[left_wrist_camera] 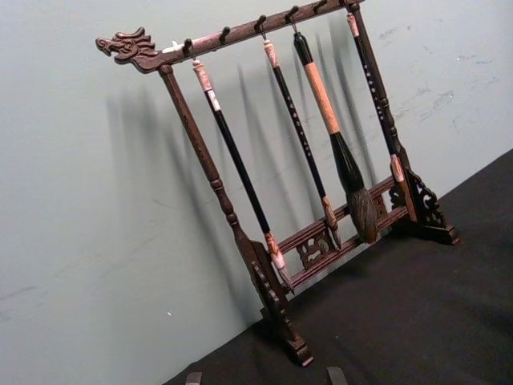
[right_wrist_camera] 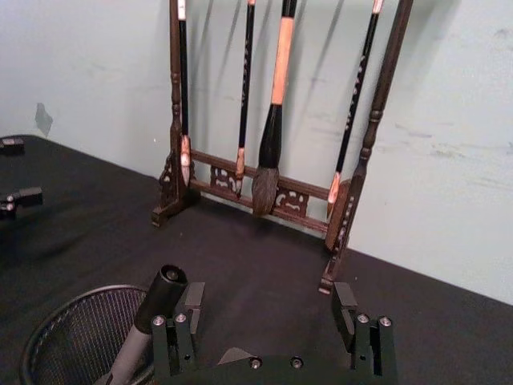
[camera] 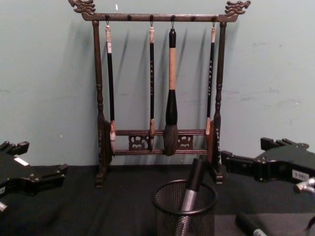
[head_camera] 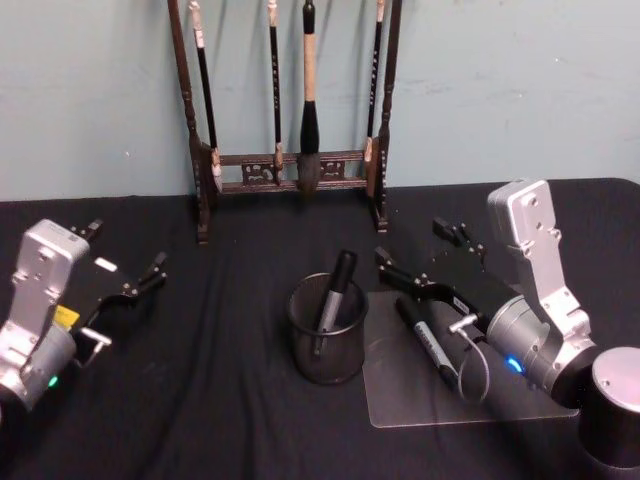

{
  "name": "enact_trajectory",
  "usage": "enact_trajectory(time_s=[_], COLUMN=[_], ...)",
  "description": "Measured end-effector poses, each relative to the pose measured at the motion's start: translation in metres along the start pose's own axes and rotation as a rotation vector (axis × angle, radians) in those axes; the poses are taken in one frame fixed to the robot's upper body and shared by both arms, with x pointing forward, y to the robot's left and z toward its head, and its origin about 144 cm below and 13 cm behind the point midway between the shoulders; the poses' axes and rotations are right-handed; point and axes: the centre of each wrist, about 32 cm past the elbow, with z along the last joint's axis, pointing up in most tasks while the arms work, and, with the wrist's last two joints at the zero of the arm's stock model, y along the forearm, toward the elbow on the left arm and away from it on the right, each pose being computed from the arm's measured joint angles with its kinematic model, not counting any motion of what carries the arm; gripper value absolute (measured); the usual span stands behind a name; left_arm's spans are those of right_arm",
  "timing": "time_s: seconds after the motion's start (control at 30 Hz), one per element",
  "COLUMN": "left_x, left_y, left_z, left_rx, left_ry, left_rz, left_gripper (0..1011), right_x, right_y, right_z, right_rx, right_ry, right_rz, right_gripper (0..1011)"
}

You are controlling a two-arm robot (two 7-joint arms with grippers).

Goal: Pick up the water-based marker from the table and place it into the pen holder.

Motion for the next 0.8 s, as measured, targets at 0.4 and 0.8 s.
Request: enact_trajectory(time_s=[0.4, 0.8], left_x=[0.0000, 0.0000], left_y=[0.0000, 0.0000], left_z=[0.0000, 0.0000], left_rx=[0.000, 0.000], left_ry=[0.000, 0.000], left_rz=[0.000, 0.000], left_gripper=[1009, 1009], right_x=[-0.0010, -0.0028], right_y=[-0.0011, -0.0067], right_z=[0.0003, -0.0005], right_rx=[-0.064, -0.121], right_ry=[-0.017, -0.055], right_rz=[0.010, -0.041], right_gripper=[1000, 1000])
